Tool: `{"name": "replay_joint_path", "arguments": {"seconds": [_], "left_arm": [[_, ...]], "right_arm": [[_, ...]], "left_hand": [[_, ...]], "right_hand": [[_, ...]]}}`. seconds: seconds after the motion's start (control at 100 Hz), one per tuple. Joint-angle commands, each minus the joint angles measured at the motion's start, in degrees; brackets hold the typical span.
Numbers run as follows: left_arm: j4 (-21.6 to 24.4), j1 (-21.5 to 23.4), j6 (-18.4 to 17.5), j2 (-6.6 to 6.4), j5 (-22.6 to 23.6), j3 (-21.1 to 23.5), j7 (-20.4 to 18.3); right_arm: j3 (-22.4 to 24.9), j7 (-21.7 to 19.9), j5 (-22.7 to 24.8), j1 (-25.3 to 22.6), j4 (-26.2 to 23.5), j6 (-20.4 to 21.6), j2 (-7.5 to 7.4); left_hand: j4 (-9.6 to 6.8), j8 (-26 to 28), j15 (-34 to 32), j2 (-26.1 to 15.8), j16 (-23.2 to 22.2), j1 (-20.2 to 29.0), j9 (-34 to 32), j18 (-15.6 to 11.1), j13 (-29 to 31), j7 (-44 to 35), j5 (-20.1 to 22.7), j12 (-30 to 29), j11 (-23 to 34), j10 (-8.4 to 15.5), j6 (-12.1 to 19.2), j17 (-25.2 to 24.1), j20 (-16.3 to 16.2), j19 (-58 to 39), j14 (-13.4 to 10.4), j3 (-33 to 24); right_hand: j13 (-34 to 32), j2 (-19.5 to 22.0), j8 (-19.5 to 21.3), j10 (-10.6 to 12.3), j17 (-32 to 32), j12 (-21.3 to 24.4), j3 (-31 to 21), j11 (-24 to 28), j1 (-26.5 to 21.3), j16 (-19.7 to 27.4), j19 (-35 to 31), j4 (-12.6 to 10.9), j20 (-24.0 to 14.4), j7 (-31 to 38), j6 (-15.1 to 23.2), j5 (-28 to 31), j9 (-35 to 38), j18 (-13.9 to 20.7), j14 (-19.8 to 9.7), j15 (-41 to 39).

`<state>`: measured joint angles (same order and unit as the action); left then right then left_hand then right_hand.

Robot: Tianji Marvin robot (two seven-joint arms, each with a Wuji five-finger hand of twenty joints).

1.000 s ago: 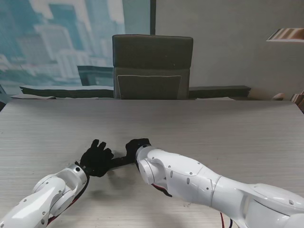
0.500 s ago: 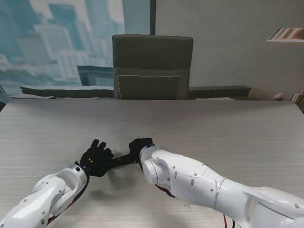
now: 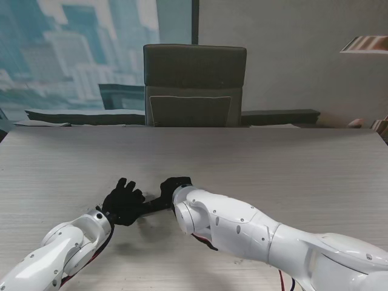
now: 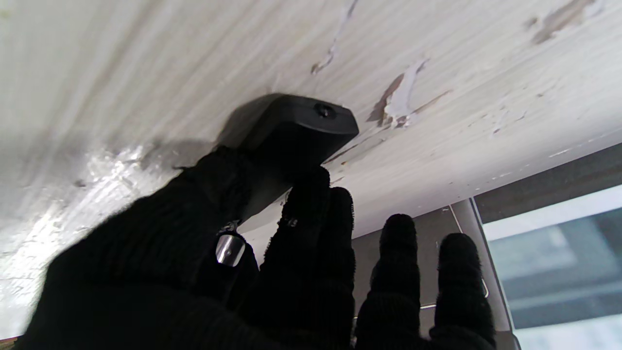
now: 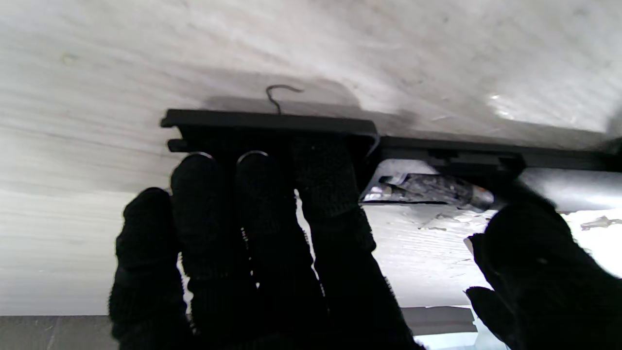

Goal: Install the batteries into the remote control and close the cover

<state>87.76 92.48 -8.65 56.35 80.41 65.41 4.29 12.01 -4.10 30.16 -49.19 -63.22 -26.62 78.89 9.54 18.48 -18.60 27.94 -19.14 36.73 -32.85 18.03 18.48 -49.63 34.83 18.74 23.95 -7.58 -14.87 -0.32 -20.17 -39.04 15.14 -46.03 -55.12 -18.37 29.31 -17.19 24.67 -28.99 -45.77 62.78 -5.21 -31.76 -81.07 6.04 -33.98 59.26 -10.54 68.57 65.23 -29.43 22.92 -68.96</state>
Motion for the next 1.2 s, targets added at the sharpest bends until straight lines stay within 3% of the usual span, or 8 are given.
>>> {"name": "replay_joint_path", "arguments": {"seconds": [0.0,0.33,0.43,0.57,0.64,0.71,0.85,1.19], "left_arm": [[-2.04,1.06,-0.32,-0.29,0.43,-0.70,-1.82],[-1.98,0.77,-0.70,-0.46,1.28,-1.10,-1.85],[-1.95,0.75,-0.72,-0.46,1.29,-1.16,-1.88],[-1.92,0.76,-0.69,-0.45,1.25,-1.18,-1.94],[-1.92,0.75,-0.66,-0.45,1.20,-1.18,-1.96],[-1.90,0.76,-0.65,-0.44,1.18,-1.18,-2.01],[-1.90,0.79,-0.63,-0.43,1.14,-1.16,-1.96],[-1.85,0.84,-0.64,-0.42,1.07,-1.09,-2.10]], "right_arm": [[-0.52,-1.24,-0.42,-0.61,0.79,0.41,0.60],[-0.83,-0.69,-0.84,-0.70,2.65,0.35,1.65],[-0.88,-0.68,-0.95,-0.71,2.89,0.63,1.75],[-0.79,-0.51,-1.35,-0.76,3.53,1.83,1.92],[-0.80,-0.49,-1.44,-0.74,3.72,2.27,1.95],[-0.76,-0.42,-1.54,-0.72,3.91,2.69,2.00],[-0.95,-0.92,-1.80,-0.53,4.16,2.98,1.96],[-2.32,-2.69,-0.49,-0.12,4.50,0.79,1.22]], "left_hand": [[-2.77,4.31,-0.65,2.55,0.52,6.73,0.92,0.26,-0.41,-11.15,4.31,0.53,0.74,0.81,17.99,-0.68,-0.26,-1.13,-0.96,0.62],[-2.68,5.27,-0.69,4.75,0.51,3.90,0.84,0.34,-0.09,-14.36,3.71,0.54,0.76,0.84,19.50,-0.51,-0.30,-1.23,-0.91,-0.61],[-2.54,5.23,-0.68,4.72,0.51,3.73,0.83,0.34,-0.06,-14.59,3.64,0.55,0.77,0.87,19.43,-0.51,-0.31,-1.23,-0.93,-0.74],[-2.42,5.14,-0.68,4.33,0.49,3.74,0.81,0.34,-0.11,-14.70,3.64,0.55,0.79,0.90,19.41,-0.51,-0.31,-1.22,-0.85,-0.67],[-2.37,5.12,-0.68,4.23,0.49,3.89,0.85,0.34,-0.13,-14.75,3.66,0.54,0.76,0.86,19.55,-0.51,-0.31,-1.22,-0.94,-0.56],[-2.27,5.09,-0.70,3.84,0.47,4.02,0.87,0.34,-0.16,-14.81,3.65,0.54,0.75,0.80,19.68,-0.51,-0.31,-1.22,-0.96,-0.28],[-2.19,5.06,-0.73,3.30,0.46,4.58,0.81,0.31,-0.14,-14.88,3.62,0.57,0.82,0.83,19.41,-0.48,-0.32,-1.24,-0.92,0.27],[-2.24,5.09,-0.76,2.68,0.47,5.56,0.83,0.27,-0.16,-14.96,3.36,0.60,0.87,0.92,18.75,-0.42,-0.35,-1.30,-0.99,1.08]], "right_hand": [[-1.41,-0.77,-1.74,-1.76,0.33,-0.15,-1.52,-0.92,-0.83,-0.58,-2.50,-1.14,-0.82,-5.47,1.88,-0.84,0.95,-0.55,1.17,-1.56],[-2.16,0.44,-1.52,-1.60,0.86,-0.22,-2.57,-0.69,-2.64,-0.38,-2.90,-1.18,-1.07,-4.96,2.45,-0.01,1.75,-0.39,1.17,-2.13],[-2.20,-0.72,-1.24,-1.05,0.93,-0.46,-6.50,-0.23,-7.67,-0.30,-2.90,-2.21,-1.12,-4.71,3.21,-0.56,1.34,-0.21,0.41,-2.48],[-2.12,-1.04,-0.23,-0.43,0.98,-0.64,-16.40,0.53,-13.72,-0.26,-2.91,-4.71,-1.12,-3.26,4.39,-1.74,0.96,0.15,-0.34,-2.92],[-2.29,-5.42,-8.94,-0.19,0.99,-0.59,-20.88,0.84,-16.26,-0.22,-2.92,-3.12,-1.07,2.31,5.42,-3.54,0.98,0.23,-0.52,-3.12],[-2.29,-8.41,-11.62,-0.03,0.99,-0.62,-22.96,1.08,-18.42,-0.20,-2.92,-2.46,-1.07,5.59,5.88,-4.57,1.08,0.23,-0.41,-3.11],[-1.71,-10.79,-12.18,0.20,0.78,-0.74,-23.65,1.40,-21.46,-0.24,-2.74,-1.51,-0.99,7.91,5.51,-6.15,0.49,0.35,-0.49,-2.99],[0.11,-10.37,-12.54,-0.12,-0.24,-1.01,-20.42,1.45,-24.84,-0.62,-2.79,2.10,-1.03,8.20,3.95,-8.94,-2.26,0.89,-0.60,-2.59]]}}
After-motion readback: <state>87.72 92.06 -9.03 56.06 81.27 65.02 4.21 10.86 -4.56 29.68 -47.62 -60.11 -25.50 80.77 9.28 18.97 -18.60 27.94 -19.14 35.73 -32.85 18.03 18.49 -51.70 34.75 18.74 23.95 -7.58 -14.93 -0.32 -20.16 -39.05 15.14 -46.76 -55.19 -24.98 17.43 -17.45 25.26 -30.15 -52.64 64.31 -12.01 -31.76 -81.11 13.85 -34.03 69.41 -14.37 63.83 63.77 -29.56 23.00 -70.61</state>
